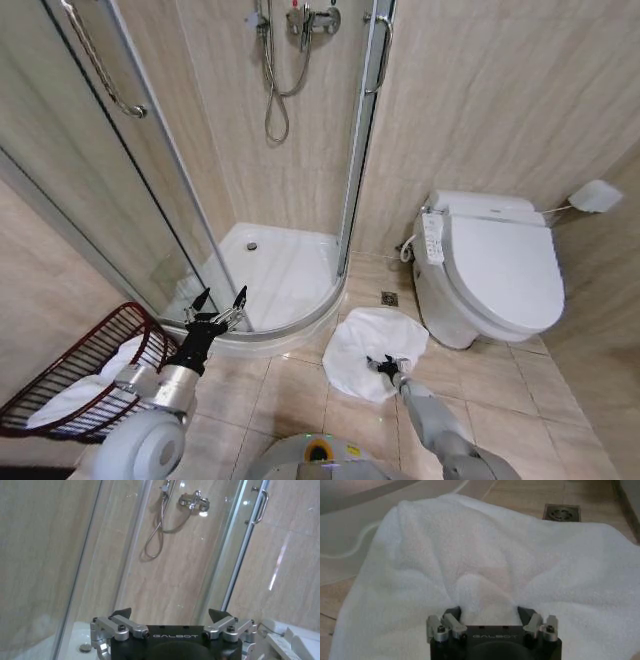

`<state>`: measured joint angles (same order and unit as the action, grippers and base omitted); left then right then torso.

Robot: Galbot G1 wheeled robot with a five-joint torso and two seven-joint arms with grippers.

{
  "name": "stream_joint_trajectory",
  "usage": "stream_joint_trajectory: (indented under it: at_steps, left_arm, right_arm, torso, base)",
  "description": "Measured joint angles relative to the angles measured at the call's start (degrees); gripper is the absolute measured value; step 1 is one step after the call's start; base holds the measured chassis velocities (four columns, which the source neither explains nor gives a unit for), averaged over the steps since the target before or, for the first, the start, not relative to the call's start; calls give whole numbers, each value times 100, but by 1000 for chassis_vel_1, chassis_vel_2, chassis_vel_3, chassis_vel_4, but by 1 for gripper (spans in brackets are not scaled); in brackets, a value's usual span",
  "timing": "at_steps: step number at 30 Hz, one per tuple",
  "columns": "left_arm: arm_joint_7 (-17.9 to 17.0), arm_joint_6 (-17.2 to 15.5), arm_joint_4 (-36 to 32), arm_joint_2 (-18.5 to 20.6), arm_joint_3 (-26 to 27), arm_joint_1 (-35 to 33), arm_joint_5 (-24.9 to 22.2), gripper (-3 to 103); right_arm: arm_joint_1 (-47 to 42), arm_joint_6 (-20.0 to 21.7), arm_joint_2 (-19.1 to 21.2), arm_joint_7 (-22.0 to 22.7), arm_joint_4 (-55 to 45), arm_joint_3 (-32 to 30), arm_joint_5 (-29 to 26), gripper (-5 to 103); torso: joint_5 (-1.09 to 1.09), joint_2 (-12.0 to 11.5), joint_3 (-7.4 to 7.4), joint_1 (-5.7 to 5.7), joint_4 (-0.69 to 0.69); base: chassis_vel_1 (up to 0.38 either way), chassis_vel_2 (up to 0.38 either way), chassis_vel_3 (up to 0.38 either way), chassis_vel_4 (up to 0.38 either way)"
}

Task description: Discard the used towel into the hamper.

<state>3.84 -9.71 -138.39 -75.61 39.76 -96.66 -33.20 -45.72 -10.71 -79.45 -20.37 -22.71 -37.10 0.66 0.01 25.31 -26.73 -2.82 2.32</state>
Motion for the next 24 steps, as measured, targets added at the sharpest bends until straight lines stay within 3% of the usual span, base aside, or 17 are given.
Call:
stream_joint_trajectory:
  at_steps: [7,13,16,18,24]
  left_arm:
    - [0,0,0,0,0,0,0,100]
    - [0,0,0,0,0,0,0,100]
    - [0,0,0,0,0,0,0,100]
    - [0,0,0,0,0,0,0,100]
    - [0,0,0,0,0,0,0,100]
  right_arm:
    - [-84,-51,11,15,-65,-40,66,55]
    - [-101,-91,23,22,-79,-76,129,43]
    - [-120,-113,64,22,-84,-84,146,32]
    - [-126,-116,74,21,-87,-84,147,32]
    - [-154,-144,128,19,-98,-85,172,14]
  torso:
    - [0,2,-1,-1,0]
    - [0,2,-1,-1,1]
    - [0,3,-1,-2,0]
    - [0,3,-2,-2,0]
    - [-1,3,-2,-2,0]
  base:
    - [0,0,0,0]
    - [0,0,0,0]
    - [0,0,0,0]
    - [0,0,0,0]
    - [0,0,0,0]
